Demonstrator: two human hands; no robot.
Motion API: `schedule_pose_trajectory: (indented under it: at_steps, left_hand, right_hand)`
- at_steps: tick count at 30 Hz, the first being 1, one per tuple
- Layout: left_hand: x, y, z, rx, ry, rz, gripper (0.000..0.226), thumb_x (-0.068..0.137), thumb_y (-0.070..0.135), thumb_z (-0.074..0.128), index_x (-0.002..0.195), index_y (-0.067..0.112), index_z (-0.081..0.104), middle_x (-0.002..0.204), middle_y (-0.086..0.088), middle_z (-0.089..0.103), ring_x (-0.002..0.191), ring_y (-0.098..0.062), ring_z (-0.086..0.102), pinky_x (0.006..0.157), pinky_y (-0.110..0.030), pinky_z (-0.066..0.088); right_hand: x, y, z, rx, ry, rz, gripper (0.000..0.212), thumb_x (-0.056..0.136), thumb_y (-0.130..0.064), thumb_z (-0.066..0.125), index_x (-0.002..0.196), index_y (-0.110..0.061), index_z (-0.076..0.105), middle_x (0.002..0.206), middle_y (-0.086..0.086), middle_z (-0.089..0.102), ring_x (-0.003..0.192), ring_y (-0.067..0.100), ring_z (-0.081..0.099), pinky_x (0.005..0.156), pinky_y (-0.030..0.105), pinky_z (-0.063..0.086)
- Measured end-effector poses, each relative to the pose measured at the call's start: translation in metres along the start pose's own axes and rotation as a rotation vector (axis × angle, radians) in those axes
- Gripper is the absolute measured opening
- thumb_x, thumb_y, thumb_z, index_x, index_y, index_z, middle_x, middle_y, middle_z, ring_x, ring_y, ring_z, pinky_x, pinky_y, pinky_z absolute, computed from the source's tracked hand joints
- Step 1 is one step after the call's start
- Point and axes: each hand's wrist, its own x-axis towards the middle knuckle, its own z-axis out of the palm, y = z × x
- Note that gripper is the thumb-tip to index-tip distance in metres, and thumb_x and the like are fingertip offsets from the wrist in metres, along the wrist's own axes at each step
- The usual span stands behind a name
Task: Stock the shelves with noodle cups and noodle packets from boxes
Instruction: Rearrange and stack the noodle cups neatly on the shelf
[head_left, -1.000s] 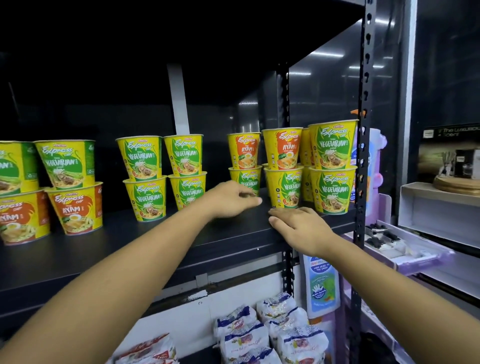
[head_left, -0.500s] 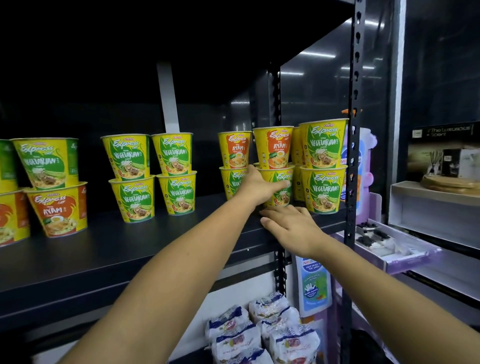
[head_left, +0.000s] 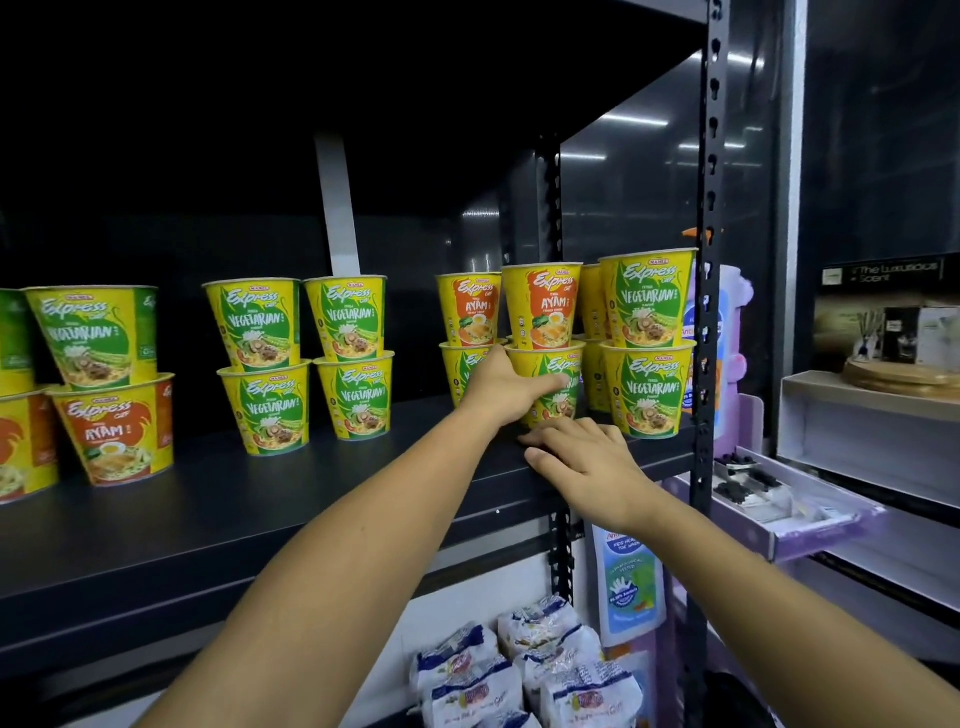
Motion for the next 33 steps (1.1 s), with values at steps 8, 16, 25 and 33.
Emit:
schedule_pose_trajectory:
  at_steps: [8, 16, 25, 33]
  left_hand:
    - [-0.05, -0.021, -0.071, 0.049, 0.0, 0.041, 0.072, 0.076, 0.054, 0.086, 0.132, 0.026, 0.053, 0.124, 0.01, 0.066, 0.11, -0.011, 0.065, 0.091, -0.033, 0.056]
    - [-0.102, -0.049, -0.161, 0.08, 0.075, -0.006, 0.076, 0.074, 0.06, 0.085, 0.137, 0.034, 0.052, 0.122, 0.019, 0.063, 0.112, -0.007, 0.061, 0.09, -0.029, 0.049]
    - [-0.129, -0.071, -0.197, 0.362, 0.014, -0.009, 0.062, 0.086, 0.067, 0.068, 0.135, 0.031, 0.055, 0.116, 0.01, 0.066, 0.103, -0.008, 0.064, 0.093, -0.036, 0.055]
    - [-0.146, -0.073, -0.23, 0.813, -0.261, -0.1, 0.055, 0.103, 0.059, 0.045, 0.141, 0.023, 0.062, 0.143, -0.002, 0.06, 0.13, -0.023, 0.053, 0.105, -0.032, 0.043]
  right_hand:
    - [-0.01, -0.002, 0.007, 0.259, 0.247, 0.049, 0.025, 0.089, -0.056, 0.051, 0.098, -0.039, 0.067, 0.106, -0.021, 0.064, 0.107, 0.005, 0.054, 0.097, 0.035, 0.028]
    - [0.023, -0.065, 0.005, 0.07, 0.0, 0.065, 0.039, 0.094, -0.057, 0.06, 0.126, -0.036, 0.061, 0.125, -0.014, 0.066, 0.117, 0.015, 0.058, 0.102, 0.041, 0.043]
    - [0.066, -0.133, 0.007, 0.388, -0.404, 0.07, 0.081, 0.084, -0.058, 0.074, 0.152, -0.028, 0.04, 0.147, -0.007, 0.052, 0.132, 0.015, 0.051, 0.112, 0.036, 0.04]
    - [0.085, -0.143, 0.013, 0.68, -0.341, 0.098, 0.086, 0.07, -0.054, 0.088, 0.14, -0.031, 0.044, 0.128, -0.014, 0.064, 0.113, 0.003, 0.061, 0.103, 0.034, 0.048]
